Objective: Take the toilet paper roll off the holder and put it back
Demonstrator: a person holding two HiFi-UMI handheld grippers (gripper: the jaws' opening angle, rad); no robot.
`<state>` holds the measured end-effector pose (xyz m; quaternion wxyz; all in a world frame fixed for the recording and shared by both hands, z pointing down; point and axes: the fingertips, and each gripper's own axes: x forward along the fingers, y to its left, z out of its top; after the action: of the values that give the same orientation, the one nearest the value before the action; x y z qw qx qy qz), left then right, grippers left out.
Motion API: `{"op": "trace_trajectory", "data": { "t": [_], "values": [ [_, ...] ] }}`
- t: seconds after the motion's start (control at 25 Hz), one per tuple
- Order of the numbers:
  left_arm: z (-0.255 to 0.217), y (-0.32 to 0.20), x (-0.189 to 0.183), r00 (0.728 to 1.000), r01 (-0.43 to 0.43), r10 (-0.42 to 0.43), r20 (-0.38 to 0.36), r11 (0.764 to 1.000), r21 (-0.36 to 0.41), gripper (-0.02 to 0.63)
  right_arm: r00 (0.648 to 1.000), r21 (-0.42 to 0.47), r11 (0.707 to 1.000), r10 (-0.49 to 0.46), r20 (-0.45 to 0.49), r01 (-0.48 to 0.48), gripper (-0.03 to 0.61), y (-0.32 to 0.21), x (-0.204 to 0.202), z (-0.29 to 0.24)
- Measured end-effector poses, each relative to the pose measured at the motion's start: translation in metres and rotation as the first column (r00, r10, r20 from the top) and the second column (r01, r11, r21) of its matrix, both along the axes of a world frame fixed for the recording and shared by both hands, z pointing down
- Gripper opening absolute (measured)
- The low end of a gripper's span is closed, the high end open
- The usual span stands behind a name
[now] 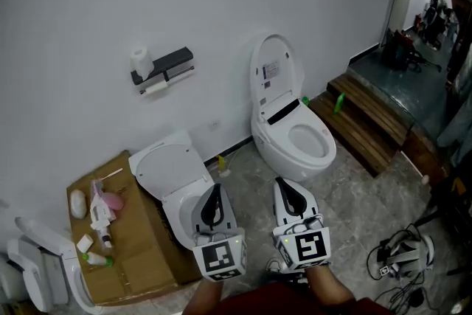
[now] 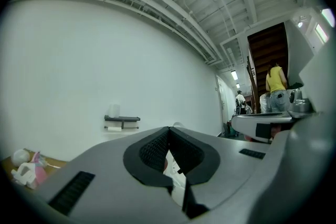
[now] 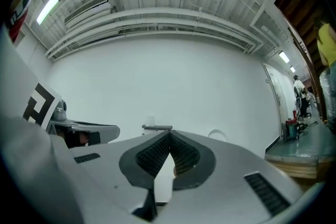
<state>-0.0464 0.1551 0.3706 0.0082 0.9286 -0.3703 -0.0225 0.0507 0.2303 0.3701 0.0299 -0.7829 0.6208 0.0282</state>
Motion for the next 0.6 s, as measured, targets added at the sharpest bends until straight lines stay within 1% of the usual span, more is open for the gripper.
{"op": "trace_trajectory", "data": {
  "t": [0.16, 0.24, 0.32, 0.44, 0.6],
  "values": [
    [0.006, -0.002, 0.047, 0.999, 0.008, -0.009, 0.032, 1.0, 0.021, 0.015, 1.0, -0.016, 1.0, -0.016, 0.018, 0.017, 0.011, -0.002, 0.044, 0.001],
    [0.006, -0.005, 0.063, 0.999, 0.024, -0.025, 0.032, 0.999, 0.025, 0.015, 0.999, -0.001, 0.999, -0.032, 0.02, 0.032, 0.011, -0.005, 0.06, 0.001],
    [0.006, -0.01, 0.073, 0.999, 0.044, -0.045, 0.031, 0.999, 0.028, 0.015, 0.999, 0.003, 0.999, -0.045, 0.028, 0.045, 0.011, -0.012, 0.073, 0.003],
    [0.009, -0.023, 0.083, 0.996, 0.069, -0.071, 0.044, 0.997, 0.035, 0.015, 0.997, 0.033, 0.997, -0.065, 0.031, 0.064, 0.011, -0.029, 0.087, 0.003],
    [0.014, -0.051, 0.092, 0.994, 0.097, -0.098, 0.044, 0.995, 0.035, 0.015, 0.994, 0.03, 0.994, -0.105, 0.016, 0.105, 0.011, -0.063, 0.093, 0.008]
  ]
}}
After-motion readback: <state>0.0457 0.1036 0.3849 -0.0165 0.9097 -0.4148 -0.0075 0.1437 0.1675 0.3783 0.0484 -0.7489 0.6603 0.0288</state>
